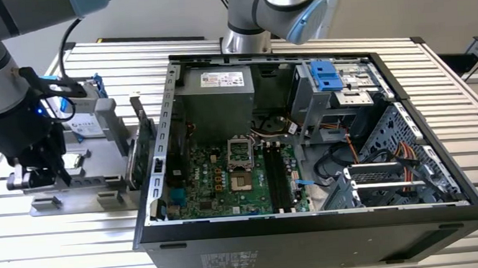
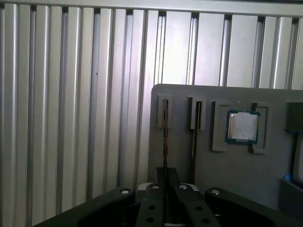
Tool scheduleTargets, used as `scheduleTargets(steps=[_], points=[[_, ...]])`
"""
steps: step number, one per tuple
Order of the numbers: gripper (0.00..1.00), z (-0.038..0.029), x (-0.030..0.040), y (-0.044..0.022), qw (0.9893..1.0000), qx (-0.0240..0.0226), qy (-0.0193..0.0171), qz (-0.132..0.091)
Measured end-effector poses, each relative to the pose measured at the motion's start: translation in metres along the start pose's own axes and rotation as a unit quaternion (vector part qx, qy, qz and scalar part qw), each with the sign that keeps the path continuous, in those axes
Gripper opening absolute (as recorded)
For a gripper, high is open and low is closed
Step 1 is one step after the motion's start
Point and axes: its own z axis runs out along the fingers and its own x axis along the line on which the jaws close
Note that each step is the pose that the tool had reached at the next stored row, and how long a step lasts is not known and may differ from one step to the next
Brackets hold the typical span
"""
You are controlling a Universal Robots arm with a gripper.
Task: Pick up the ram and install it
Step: 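Pick up the ram and move it above insertion slot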
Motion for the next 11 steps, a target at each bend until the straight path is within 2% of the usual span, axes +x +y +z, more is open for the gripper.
scheduleTargets(steps=[11], points=[[0.00, -0.0099, 0.0003, 0.0000, 1.0000, 0.0000, 0.0000, 0.000]])
